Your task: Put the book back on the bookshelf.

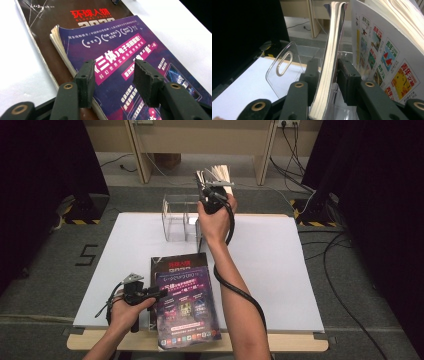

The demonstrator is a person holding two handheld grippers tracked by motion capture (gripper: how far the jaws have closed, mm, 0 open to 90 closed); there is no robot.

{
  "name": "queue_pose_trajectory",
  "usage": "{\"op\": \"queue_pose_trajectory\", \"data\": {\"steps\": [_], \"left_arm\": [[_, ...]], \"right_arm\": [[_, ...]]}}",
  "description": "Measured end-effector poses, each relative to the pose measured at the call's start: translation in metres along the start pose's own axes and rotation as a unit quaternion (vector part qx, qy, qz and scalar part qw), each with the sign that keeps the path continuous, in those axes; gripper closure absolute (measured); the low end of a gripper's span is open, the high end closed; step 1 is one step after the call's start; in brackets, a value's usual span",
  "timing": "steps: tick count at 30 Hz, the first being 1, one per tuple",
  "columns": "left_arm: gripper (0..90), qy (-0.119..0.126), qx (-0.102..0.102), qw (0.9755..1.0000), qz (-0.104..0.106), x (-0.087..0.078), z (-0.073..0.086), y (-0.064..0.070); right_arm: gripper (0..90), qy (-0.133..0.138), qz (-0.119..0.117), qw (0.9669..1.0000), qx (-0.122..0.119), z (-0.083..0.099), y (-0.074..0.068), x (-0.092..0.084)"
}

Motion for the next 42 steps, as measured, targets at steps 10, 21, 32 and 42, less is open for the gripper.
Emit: {"op": "queue_pose_trajectory", "data": {"steps": [10, 21, 32, 42], "left_arm": [[51.5, -0.001, 0.001, 1.0000, -0.002, 0.000, 0.000, -0.001], [51.5, 0.000, -0.001, 1.0000, -0.004, -0.001, 0.000, -0.002], [51.5, -0.003, 0.001, 1.0000, -0.004, 0.000, 0.001, -0.002], [51.5, -0.002, 0.000, 1.0000, -0.004, -0.001, 0.001, -0.002]], "right_arm": [[68.5, -0.009, 0.000, 0.9999, 0.007, -0.006, -0.002, 0.001], [67.1, -0.018, -0.001, 0.9996, 0.021, -0.006, -0.002, 0.006], [79.9, -0.045, 0.039, 0.9981, 0.019, -0.008, 0.006, 0.010], [84.5, -0.015, 0.064, 0.9978, 0.008, -0.005, 0.005, 0.008]]}}
Point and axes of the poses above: each handheld gripper's, and its own axes: x roughly forward along the jaws, z roughly out of its underside, y roughly to its right, the point moved 7 cm from there along x, roughly forward along the jaws, and after that the axes turned 9 degrees about x, right-handed, at the moved point
